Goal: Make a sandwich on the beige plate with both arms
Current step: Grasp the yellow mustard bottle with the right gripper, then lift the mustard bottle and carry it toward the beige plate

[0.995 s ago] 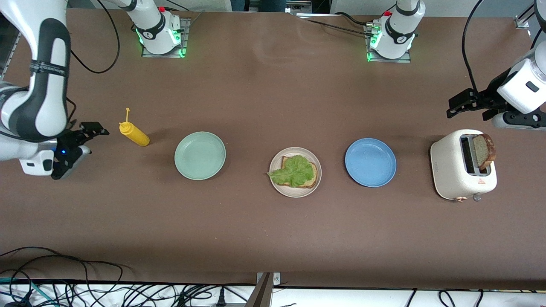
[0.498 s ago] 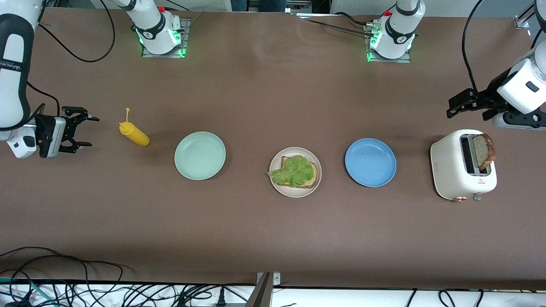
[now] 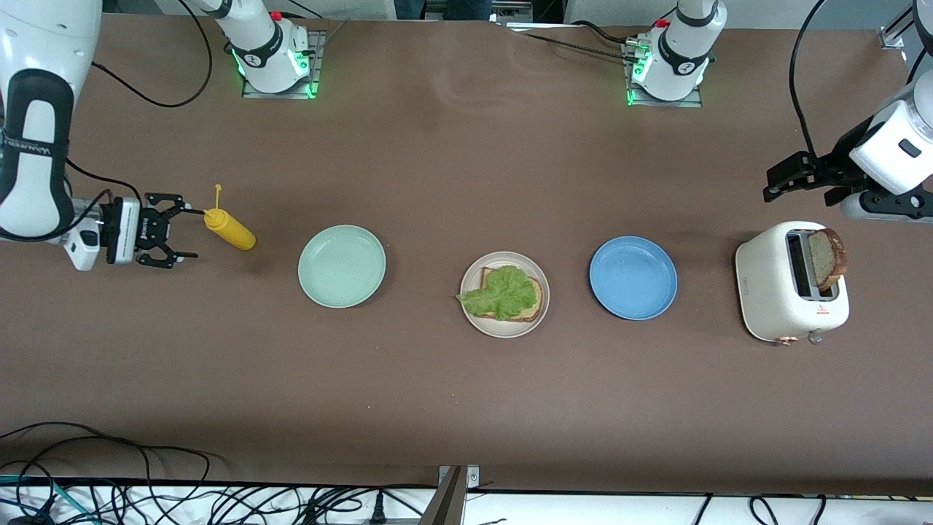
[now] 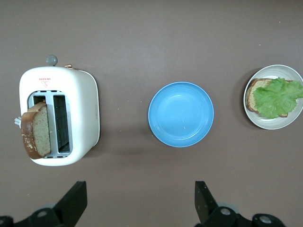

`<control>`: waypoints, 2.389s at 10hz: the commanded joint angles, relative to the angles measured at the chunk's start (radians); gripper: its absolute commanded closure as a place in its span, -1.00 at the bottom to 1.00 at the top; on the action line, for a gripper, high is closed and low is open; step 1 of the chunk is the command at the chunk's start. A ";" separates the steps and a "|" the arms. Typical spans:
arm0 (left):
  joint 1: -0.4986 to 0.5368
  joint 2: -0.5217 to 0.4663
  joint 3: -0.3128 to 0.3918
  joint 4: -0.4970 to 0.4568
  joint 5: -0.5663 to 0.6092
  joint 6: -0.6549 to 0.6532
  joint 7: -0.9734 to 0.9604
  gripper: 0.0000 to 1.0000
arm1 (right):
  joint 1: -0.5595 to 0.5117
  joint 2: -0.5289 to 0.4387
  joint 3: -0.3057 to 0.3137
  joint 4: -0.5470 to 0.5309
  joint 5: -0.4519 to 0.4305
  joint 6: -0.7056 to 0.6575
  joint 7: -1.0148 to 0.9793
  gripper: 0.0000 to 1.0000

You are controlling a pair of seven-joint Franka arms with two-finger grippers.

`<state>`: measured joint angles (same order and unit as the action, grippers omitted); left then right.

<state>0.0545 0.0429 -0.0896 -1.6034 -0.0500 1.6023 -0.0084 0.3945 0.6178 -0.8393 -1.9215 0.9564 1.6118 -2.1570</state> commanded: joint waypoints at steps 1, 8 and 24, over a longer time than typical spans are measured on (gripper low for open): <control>-0.002 -0.005 0.005 0.008 -0.013 -0.015 -0.001 -1.00 | -0.022 0.014 0.003 -0.037 0.053 0.002 -0.079 -1.00; -0.002 -0.005 0.005 0.008 -0.011 -0.015 -0.001 -1.00 | -0.032 0.063 0.040 -0.122 0.182 -0.010 -0.119 -0.96; -0.002 -0.005 0.005 0.008 -0.013 -0.015 -0.001 -1.00 | 0.485 0.066 -0.204 0.153 0.101 0.094 0.259 1.00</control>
<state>0.0546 0.0428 -0.0895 -1.6034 -0.0500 1.6023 -0.0084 0.7689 0.6844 -0.9879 -1.7955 1.0962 1.6767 -2.0097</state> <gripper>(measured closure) 0.000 0.868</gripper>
